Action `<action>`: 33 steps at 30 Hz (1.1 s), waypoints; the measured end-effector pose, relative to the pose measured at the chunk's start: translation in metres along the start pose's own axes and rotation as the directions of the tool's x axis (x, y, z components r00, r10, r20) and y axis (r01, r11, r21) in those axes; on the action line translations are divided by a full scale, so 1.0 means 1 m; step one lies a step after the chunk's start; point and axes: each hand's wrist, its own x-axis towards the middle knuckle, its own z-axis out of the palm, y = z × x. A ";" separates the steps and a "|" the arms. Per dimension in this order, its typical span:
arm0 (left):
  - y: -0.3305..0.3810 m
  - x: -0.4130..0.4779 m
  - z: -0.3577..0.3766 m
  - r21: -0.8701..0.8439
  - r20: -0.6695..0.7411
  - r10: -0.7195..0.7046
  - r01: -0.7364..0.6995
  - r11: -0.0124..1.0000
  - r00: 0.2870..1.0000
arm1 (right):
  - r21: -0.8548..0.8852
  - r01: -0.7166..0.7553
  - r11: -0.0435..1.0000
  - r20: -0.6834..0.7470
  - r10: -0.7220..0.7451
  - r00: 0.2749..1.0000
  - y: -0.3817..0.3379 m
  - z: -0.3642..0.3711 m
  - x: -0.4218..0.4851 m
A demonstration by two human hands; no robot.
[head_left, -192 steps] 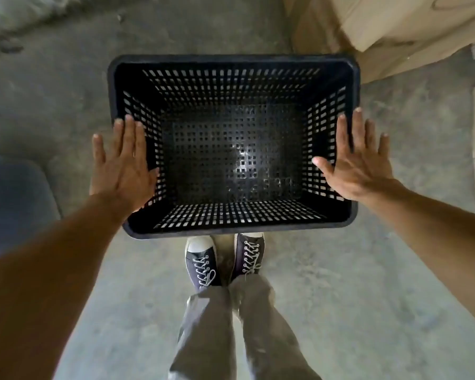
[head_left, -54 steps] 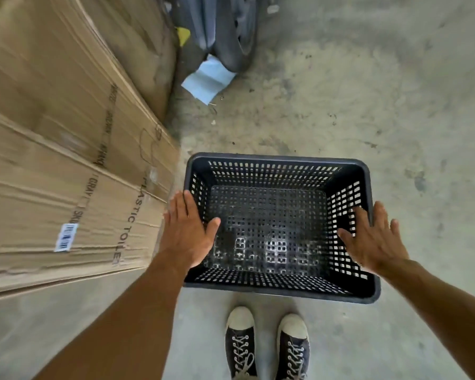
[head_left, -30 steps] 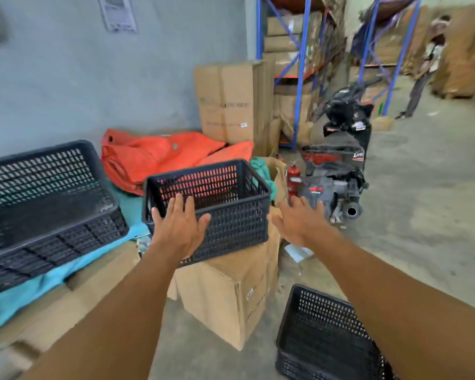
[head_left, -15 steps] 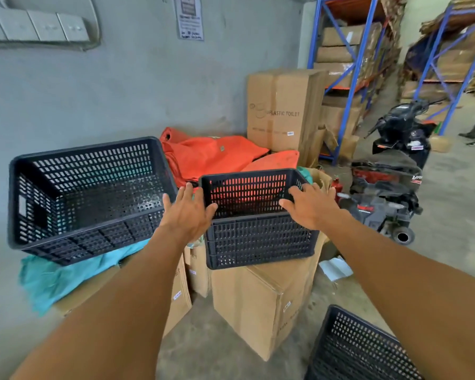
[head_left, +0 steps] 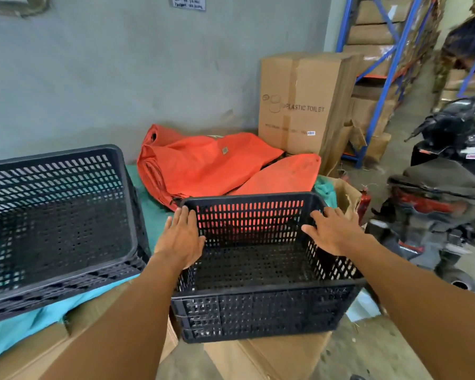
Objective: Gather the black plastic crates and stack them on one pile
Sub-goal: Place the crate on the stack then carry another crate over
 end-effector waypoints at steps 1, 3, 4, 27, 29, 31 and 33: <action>0.001 0.016 0.010 -0.004 0.025 -0.020 0.020 1.000 0.999 | -0.010 -0.001 1.000 0.011 0.001 1.000 0.009 0.005 0.020; -0.002 0.039 0.031 0.015 0.074 -0.058 0.057 0.998 0.996 | -0.030 -0.021 0.999 0.043 0.022 0.999 0.025 0.017 0.051; -0.004 0.048 0.042 0.032 0.102 -0.075 0.072 0.997 0.992 | -0.033 -0.029 0.999 0.065 0.031 0.997 0.032 0.024 0.064; -0.045 0.060 0.103 0.163 0.074 -0.081 0.068 0.984 0.994 | -0.017 0.074 0.997 0.068 -0.073 0.995 0.069 0.081 0.119; -0.042 0.054 0.097 0.192 0.071 -0.054 0.039 0.981 0.996 | -0.019 0.072 0.997 0.061 -0.071 0.996 0.072 0.081 0.112; -0.039 0.048 0.087 0.221 0.078 -0.033 0.015 0.975 0.996 | -0.007 0.073 0.997 0.050 -0.072 0.996 0.072 0.075 0.105; -0.036 0.046 0.076 0.213 0.088 -0.014 -0.006 0.977 0.996 | 0.009 0.061 0.998 0.037 -0.061 0.997 0.074 0.067 0.096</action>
